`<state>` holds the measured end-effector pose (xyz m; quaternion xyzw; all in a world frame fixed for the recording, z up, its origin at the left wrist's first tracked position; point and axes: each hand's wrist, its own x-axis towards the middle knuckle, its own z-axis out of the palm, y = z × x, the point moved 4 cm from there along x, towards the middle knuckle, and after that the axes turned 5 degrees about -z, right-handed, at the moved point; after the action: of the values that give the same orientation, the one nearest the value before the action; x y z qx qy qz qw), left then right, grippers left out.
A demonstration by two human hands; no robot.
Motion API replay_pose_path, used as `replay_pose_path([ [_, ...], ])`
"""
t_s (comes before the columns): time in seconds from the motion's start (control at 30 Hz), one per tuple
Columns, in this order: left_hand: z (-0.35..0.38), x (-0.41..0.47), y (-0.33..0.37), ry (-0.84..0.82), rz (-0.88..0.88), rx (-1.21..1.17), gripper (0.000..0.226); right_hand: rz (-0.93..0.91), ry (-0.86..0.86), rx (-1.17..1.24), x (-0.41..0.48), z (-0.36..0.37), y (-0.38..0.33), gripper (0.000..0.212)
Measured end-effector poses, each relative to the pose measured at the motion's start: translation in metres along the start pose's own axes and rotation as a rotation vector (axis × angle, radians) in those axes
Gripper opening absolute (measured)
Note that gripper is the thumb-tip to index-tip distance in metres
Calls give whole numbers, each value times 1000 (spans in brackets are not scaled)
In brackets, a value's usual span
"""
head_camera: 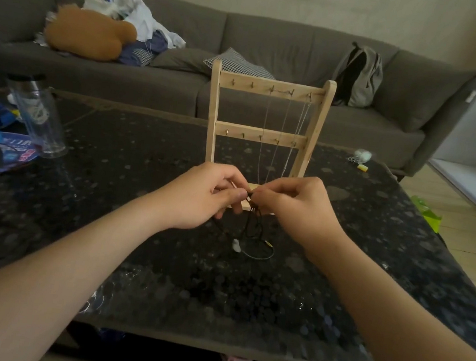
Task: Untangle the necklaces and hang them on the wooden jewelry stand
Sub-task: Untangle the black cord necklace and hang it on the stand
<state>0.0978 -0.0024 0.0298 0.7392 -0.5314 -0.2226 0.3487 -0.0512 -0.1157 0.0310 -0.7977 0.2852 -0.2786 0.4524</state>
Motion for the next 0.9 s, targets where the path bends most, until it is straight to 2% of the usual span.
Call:
replay_pose_path([
  [0.17, -4, 2, -3, 47, -58, -56, 25, 256, 43, 236, 0, 1, 4, 15],
  [0.23, -6, 2, -2, 96, -63, -40, 22, 345, 34, 318, 0, 3, 8, 13],
  [0.3, -7, 2, -3, 131, -73, -36, 16, 388, 21, 366, 1, 5, 13, 21],
  [0.4, -8, 1, -6, 141, -98, -57, 14, 403, 15, 409, 3, 7, 15, 32],
  [0.77, -1, 3, -2, 102, -142, -226, 8, 353, -23, 383, -2, 8, 9, 24],
  [0.9, -2, 3, -4, 154, -147, -294, 9, 306, 0, 340, -3, 7, 8, 15],
])
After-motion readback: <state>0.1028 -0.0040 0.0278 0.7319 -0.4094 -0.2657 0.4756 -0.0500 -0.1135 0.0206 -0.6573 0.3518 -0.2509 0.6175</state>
